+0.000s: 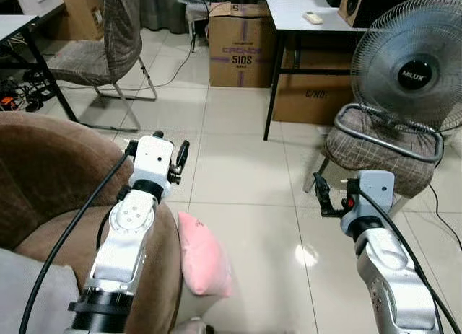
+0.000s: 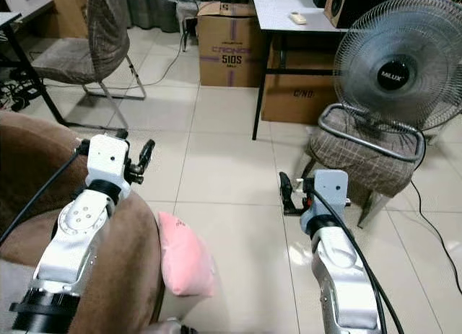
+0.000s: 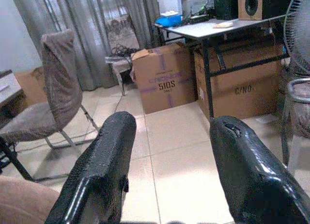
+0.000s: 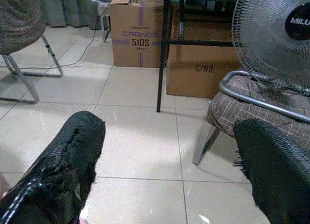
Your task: Move the pillow to the sofa from floor
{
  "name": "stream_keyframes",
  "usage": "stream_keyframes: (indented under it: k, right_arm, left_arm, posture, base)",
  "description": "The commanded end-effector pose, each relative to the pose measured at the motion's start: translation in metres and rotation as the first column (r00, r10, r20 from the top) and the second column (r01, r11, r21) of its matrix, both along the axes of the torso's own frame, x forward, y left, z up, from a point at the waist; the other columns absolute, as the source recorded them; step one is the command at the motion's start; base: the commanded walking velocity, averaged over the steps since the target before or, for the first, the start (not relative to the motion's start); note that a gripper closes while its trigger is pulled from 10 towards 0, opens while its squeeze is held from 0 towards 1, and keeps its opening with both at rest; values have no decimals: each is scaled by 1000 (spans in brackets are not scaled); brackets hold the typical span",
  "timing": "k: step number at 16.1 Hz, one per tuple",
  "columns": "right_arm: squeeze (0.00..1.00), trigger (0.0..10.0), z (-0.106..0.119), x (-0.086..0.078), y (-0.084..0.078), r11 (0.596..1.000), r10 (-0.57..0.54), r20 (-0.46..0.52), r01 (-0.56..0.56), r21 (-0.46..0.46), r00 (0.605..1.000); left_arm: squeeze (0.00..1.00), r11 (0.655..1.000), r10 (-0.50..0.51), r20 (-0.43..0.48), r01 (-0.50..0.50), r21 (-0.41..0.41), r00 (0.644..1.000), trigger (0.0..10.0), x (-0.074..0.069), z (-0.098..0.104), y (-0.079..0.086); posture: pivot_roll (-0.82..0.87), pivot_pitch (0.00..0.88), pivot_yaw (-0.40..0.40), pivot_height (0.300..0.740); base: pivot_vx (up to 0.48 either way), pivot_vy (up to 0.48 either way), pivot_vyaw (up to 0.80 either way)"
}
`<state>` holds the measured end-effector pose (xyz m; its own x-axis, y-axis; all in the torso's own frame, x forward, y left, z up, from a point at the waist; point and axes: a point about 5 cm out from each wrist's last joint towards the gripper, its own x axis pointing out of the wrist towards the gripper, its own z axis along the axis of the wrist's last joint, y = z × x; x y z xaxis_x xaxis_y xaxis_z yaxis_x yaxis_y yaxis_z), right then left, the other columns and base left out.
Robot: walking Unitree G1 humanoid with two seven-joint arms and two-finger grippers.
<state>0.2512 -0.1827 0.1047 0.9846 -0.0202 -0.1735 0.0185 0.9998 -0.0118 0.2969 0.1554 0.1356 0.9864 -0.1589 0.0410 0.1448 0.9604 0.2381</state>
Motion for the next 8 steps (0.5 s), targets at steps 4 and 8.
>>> stream_keyframes:
  k: [4, 8]
  right_arm:
    - [0, 10000, 1, -3, -4, 1000, -1, -6, 1, 5, 1000]
    - [0, 10000, -1, -5, -7, 1000, -7, -16, 7, -2, 1000]
  left_arm:
    - [0, 999, 3, -40, -4, -35, 999, 10000, -2, -6, 1]
    - [0, 999, -10, -37, 8, -48, 999, 10000, -5, -7, -2]
  posture:
    - [3, 0, 9, 641]
    - [0, 0, 7, 606]
  base:
    - [0, 0, 0]
    - [0, 0, 0]
